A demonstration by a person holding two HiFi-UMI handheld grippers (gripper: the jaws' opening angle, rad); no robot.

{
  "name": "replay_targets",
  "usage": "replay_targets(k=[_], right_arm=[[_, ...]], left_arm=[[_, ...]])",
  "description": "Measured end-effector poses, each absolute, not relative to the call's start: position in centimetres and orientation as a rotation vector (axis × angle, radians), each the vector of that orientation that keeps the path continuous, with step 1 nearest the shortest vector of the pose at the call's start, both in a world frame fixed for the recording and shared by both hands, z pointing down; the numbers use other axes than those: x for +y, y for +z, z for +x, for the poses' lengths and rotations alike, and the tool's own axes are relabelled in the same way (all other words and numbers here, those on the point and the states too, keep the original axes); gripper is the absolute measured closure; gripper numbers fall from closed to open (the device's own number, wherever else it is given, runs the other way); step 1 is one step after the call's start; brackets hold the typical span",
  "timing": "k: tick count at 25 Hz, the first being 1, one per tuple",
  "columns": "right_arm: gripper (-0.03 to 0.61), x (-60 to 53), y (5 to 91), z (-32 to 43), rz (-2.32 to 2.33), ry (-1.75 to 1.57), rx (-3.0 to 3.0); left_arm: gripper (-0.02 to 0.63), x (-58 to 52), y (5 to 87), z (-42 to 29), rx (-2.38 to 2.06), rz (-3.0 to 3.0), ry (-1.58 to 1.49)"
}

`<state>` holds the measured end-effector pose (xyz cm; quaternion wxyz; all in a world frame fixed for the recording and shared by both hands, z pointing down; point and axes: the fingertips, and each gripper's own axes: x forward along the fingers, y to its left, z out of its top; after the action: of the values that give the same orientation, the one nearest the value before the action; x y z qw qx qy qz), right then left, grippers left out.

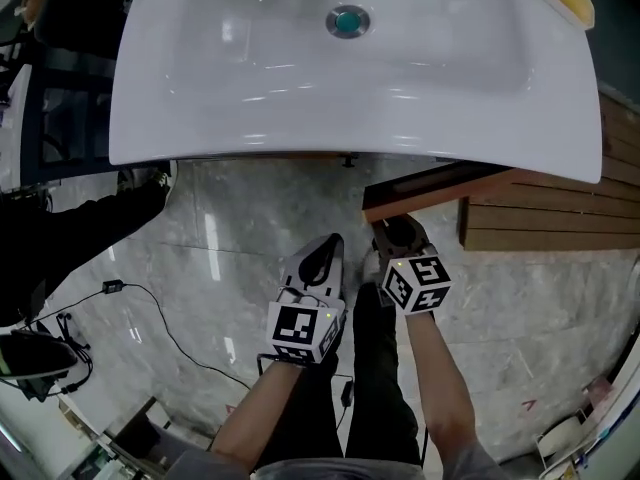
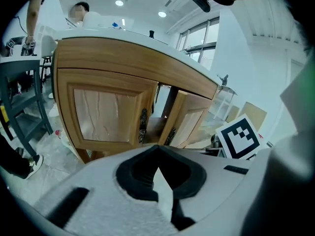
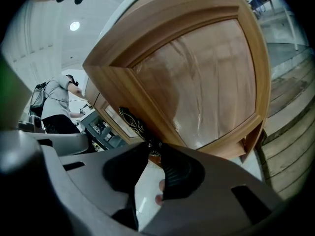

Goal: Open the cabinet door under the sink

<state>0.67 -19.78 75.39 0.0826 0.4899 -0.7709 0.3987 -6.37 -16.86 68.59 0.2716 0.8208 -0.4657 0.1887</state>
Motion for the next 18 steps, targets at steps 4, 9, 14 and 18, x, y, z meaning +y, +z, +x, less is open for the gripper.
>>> replay_targets(k=[4, 9, 14, 18], right_arm=[[0.495, -18.8, 75.3, 0.7, 1.441, 1.184, -2.318], [0.495, -17.6, 75.3, 1.2, 1.416, 1.161, -2.340], [0.495, -16.0, 75.4, 1.8, 1.404, 1.135, -2.344], [0.495, -14.2, 75.4, 2.4, 1.395, 1.107, -2.346]], left_arm=[[0.606, -15.1, 69.1, -6.4, -1.264, 2.193, 0.512], [0.606, -14.2, 69.6, -6.1, -1.270, 2.190, 0.507], [0.606, -13.1, 69.6, -5.5, -1.249, 2.219, 0.490], [0.606, -11.7, 69.5, -5.4, -1.225, 2.237, 0.491]])
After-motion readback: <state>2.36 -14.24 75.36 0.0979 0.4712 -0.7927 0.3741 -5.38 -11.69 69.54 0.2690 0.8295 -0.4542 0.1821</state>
